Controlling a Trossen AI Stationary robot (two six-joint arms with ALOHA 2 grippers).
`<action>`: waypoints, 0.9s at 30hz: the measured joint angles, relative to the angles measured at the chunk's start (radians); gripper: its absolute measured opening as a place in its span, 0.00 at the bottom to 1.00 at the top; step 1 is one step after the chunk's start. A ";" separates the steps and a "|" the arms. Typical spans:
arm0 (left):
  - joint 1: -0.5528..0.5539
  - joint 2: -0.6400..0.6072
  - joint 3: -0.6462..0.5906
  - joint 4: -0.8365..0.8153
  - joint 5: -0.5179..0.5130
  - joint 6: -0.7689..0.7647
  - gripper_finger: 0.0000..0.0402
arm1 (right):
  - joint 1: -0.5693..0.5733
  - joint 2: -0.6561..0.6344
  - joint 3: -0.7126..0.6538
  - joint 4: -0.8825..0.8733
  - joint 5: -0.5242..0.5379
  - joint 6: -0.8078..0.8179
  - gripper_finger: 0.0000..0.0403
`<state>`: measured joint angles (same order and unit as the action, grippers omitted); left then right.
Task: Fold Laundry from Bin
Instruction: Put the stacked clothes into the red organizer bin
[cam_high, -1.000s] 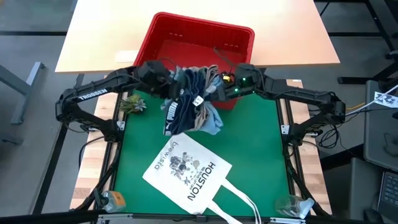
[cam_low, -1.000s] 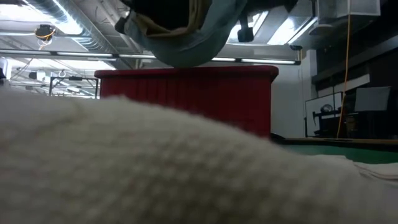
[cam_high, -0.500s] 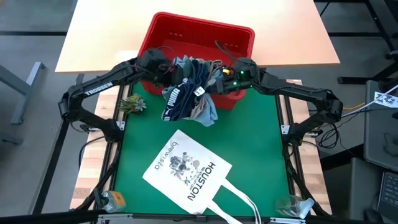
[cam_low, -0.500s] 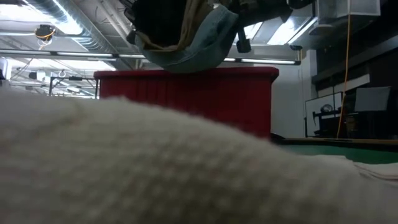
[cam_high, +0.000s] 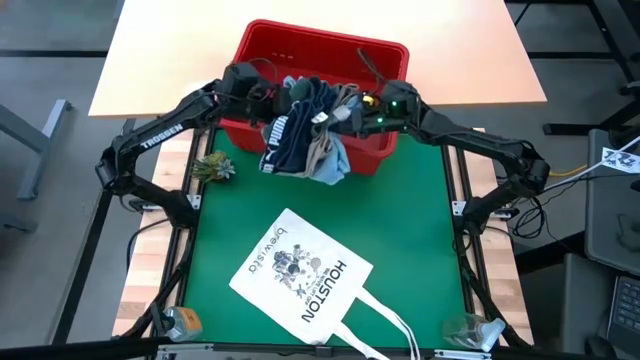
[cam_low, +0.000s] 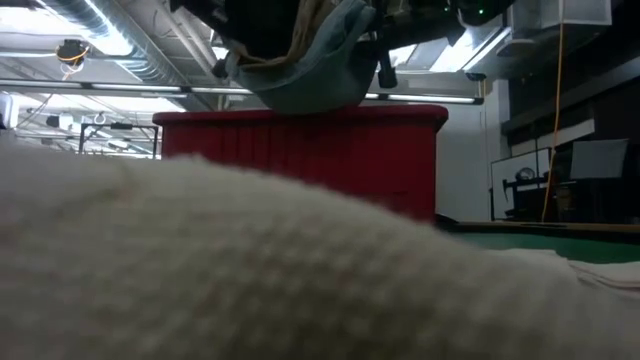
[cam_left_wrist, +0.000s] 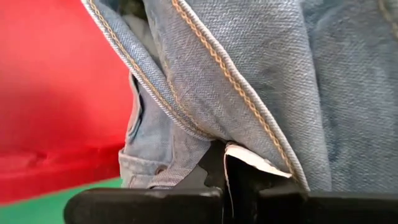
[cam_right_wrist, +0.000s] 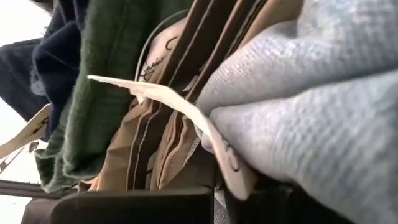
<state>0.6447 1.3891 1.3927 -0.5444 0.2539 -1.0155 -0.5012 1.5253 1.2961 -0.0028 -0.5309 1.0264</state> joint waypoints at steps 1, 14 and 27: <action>0.009 0.000 0.000 0.010 0.002 0.000 0.00 | -0.006 0.000 0.000 0.007 0.001 0.000 0.01; 0.075 0.046 -0.001 0.167 -0.015 -0.028 0.00 | -0.065 0.050 0.000 0.133 0.040 0.022 0.01; 0.197 0.149 -0.002 0.295 0.023 -0.029 0.00 | -0.197 0.099 0.000 0.193 0.058 0.039 0.01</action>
<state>0.8414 1.5381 1.3907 -0.2499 0.2772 -1.0443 -0.6985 1.6245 1.2961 0.1904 -0.4731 1.0658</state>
